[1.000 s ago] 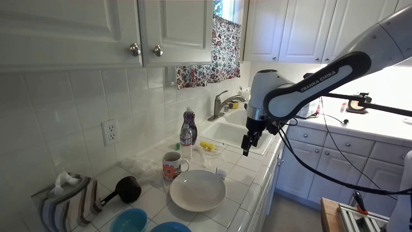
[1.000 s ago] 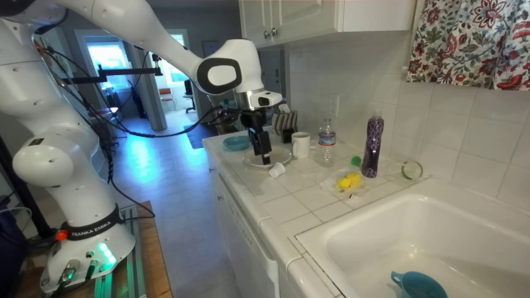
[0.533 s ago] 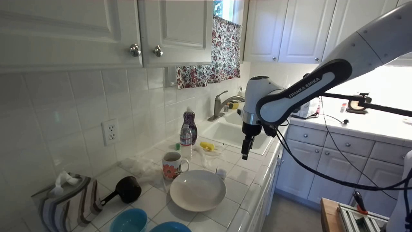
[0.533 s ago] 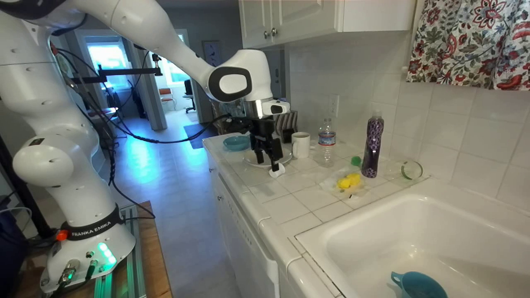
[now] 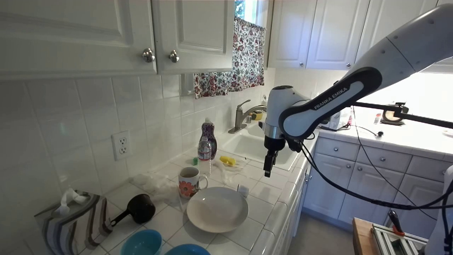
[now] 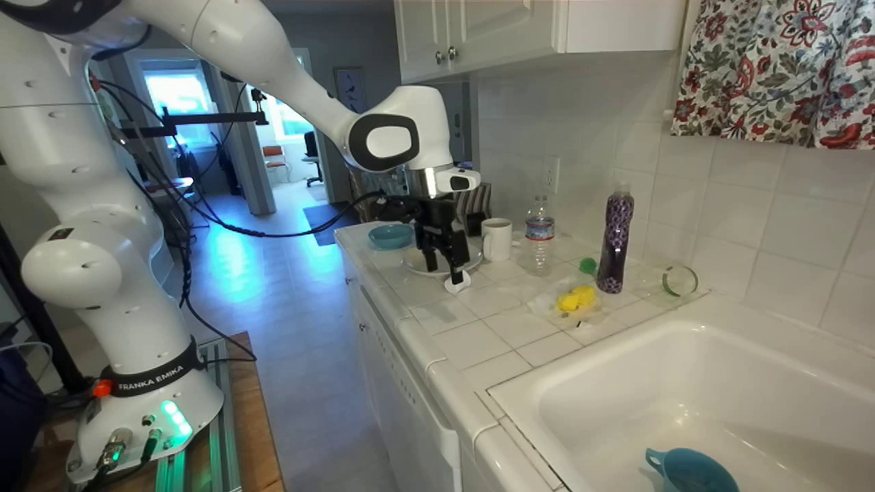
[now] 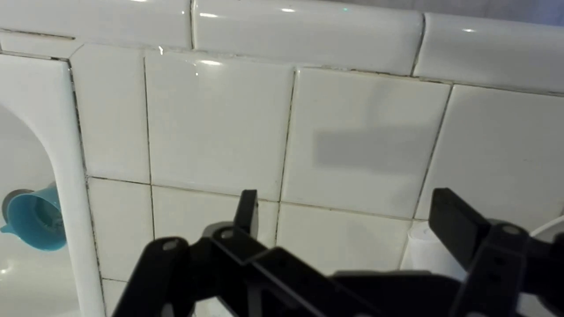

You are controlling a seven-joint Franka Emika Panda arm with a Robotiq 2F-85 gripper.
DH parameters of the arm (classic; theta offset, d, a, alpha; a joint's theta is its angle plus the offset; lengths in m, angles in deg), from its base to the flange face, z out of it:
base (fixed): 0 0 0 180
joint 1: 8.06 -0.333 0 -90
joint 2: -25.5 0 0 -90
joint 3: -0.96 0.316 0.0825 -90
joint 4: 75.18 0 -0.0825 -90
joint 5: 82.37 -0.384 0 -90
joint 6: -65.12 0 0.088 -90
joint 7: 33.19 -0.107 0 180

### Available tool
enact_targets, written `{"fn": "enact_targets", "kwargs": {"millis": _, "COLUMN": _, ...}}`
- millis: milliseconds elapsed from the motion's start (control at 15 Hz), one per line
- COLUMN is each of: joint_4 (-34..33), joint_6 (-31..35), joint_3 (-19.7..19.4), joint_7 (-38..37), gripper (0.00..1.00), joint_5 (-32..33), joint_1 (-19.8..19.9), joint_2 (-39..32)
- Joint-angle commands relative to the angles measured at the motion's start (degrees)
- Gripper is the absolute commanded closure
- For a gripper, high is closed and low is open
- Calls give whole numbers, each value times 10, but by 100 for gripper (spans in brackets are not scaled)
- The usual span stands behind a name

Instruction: Put the white object up right

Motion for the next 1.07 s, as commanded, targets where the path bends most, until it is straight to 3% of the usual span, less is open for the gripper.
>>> {"fn": "enact_targets", "kwargs": {"millis": 0, "joint_4": -12, "joint_6": 27, "joint_3": 1, "joint_7": 18, "gripper": 0, "joint_5": -10, "joint_1": -6, "joint_2": -28}}
{"fn": "enact_targets", "kwargs": {"millis": 533, "joint_4": -27, "joint_6": 94, "joint_3": 16, "joint_7": 112, "gripper": 0, "joint_5": -31, "joint_1": -6, "joint_2": -81}}
{"fn": "enact_targets", "kwargs": {"millis": 1000, "joint_4": -33, "joint_6": 108, "joint_3": 43, "joint_7": 146, "gripper": 0, "joint_5": -56, "joint_1": -10, "joint_2": -95}}
